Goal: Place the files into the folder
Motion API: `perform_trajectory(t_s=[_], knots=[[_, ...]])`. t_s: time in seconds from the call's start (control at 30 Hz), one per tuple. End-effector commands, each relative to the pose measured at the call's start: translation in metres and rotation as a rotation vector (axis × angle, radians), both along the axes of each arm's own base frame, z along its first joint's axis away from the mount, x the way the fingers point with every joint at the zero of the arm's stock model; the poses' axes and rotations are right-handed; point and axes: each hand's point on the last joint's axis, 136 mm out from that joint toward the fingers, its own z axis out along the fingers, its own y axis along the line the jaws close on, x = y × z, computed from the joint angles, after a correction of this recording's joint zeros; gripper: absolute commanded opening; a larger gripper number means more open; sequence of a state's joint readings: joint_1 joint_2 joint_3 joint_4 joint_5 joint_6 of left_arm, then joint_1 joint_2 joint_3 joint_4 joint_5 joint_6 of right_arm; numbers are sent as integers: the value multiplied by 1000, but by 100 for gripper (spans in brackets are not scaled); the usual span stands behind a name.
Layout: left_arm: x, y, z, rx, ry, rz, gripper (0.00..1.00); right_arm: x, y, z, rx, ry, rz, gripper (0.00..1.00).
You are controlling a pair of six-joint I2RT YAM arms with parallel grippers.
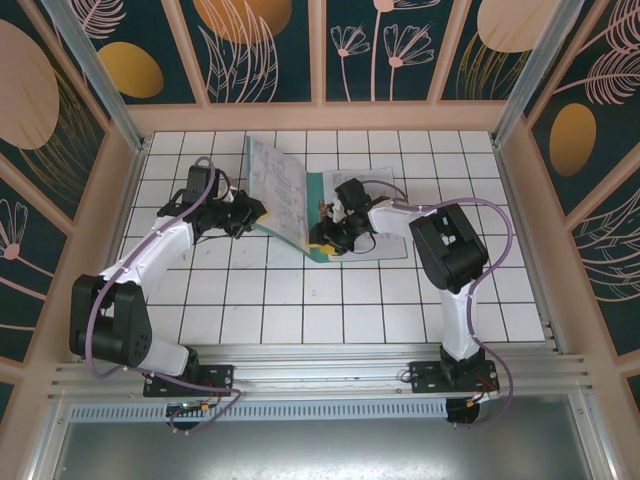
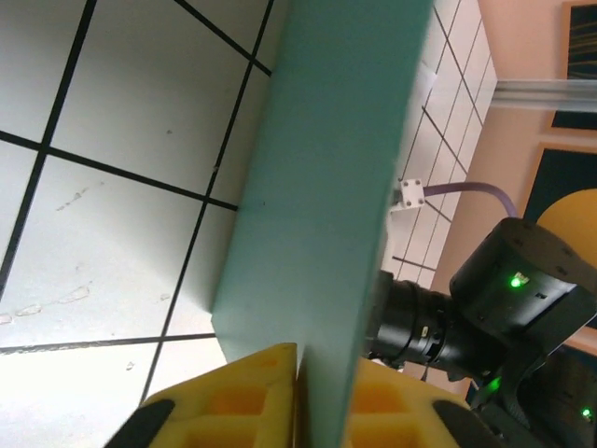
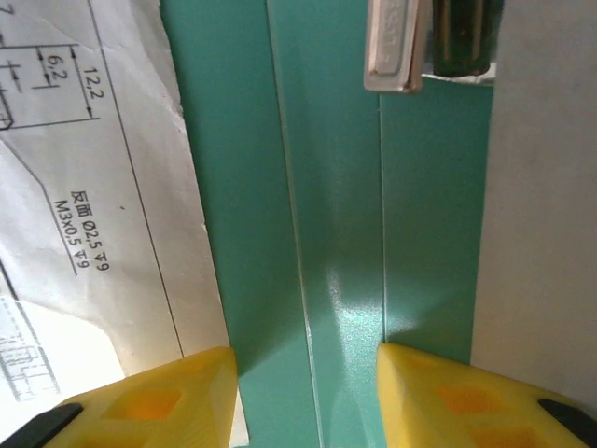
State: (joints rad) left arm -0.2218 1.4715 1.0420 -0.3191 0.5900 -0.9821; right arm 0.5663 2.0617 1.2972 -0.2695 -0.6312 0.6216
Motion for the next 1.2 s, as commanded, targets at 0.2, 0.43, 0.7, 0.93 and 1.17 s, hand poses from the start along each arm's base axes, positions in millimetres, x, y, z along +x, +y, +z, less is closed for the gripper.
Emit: perform_trajectory(t_s=[0.2,0.43,0.7,0.93,1.17], knots=[[6,28,4,299,11,-47,0,10,-6,11,-13,-59,-37,45],[7,68,16,604,48,-96,0,55,-59,89,77,-320,-331,49],[19,73,29,682,17,-145,0,68,-117,47,0,-174,-477,45],[32,61,43,641,-40,-163,0,62,-93,22,-19,-87,-442,40],[38,33,59,563,-109,-186,8,43,-90,-10,-83,7,-422,33]])
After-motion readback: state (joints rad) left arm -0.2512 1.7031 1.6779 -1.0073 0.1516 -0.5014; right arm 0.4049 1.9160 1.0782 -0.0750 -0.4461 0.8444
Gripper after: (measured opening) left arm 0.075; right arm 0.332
